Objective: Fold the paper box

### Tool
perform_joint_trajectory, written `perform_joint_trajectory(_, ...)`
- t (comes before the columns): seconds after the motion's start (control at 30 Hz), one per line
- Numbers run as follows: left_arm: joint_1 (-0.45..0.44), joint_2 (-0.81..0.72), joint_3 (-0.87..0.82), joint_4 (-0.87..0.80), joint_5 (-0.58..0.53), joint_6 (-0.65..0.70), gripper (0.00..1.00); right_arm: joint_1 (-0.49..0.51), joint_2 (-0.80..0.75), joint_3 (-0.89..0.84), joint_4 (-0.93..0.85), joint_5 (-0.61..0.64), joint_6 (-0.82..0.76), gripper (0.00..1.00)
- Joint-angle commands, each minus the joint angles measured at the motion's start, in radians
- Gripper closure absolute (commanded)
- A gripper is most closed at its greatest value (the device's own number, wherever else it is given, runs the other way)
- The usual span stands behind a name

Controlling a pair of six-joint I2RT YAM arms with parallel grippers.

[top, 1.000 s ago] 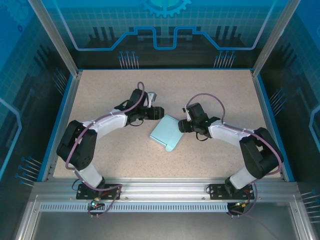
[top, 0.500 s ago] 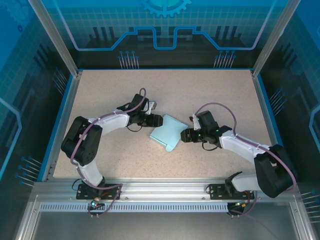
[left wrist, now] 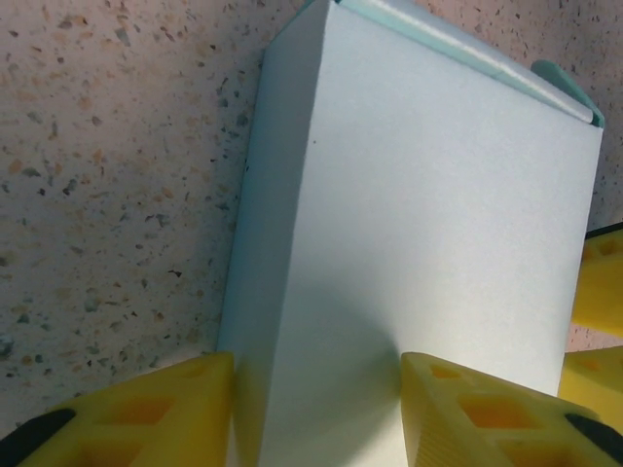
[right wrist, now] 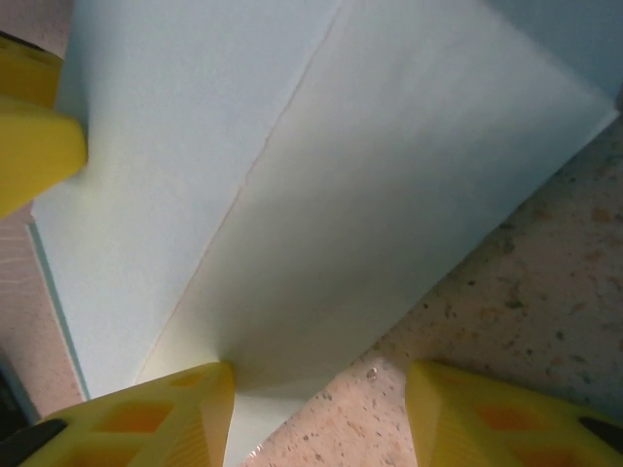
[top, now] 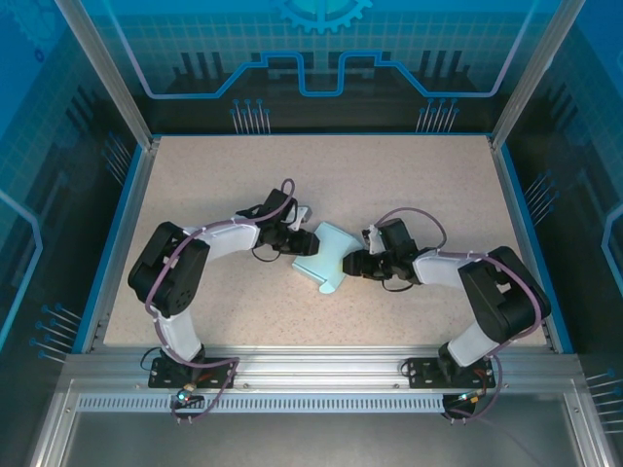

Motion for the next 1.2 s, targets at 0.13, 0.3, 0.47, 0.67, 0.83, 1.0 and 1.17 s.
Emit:
perform_joint_trajectory(0.13, -0.009, 0.014, -0.060, 0.015, 0.086, -0.057, 0.54, -0.016, 0.043, -0.024, 0.260, -0.097, 0.086, 0.51)
perform_joint_trajectory(0.3, -0.009, 0.013, -0.066, 0.024, 0.081, -0.064, 0.55, -0.046, 0.056, -0.056, 0.353, -0.122, 0.130, 0.51)
perform_joint_trajectory(0.47, -0.009, 0.010, -0.069, 0.023, 0.065, -0.068, 0.55, -0.063, 0.038, -0.096, 0.432, -0.139, 0.167, 0.44)
perform_joint_trajectory(0.67, -0.010, 0.003, -0.078, 0.040, 0.067, -0.085, 0.56, -0.060, 0.056, -0.113, 0.484, -0.133, 0.201, 0.48)
perform_joint_trajectory(0.83, -0.009, 0.012, -0.091, 0.078, 0.107, -0.116, 0.58, -0.056, 0.096, -0.110, 0.576, -0.149, 0.256, 0.54)
perform_joint_trajectory(1.0, -0.015, 0.024, -0.095, 0.119, 0.158, -0.150, 0.58, -0.052, 0.081, -0.109, 0.593, -0.150, 0.280, 0.59)
perform_joint_trajectory(1.17, -0.027, 0.045, -0.078, 0.133, 0.177, -0.161, 0.57, -0.053, 0.003, -0.118, 0.558, -0.132, 0.283, 0.65)
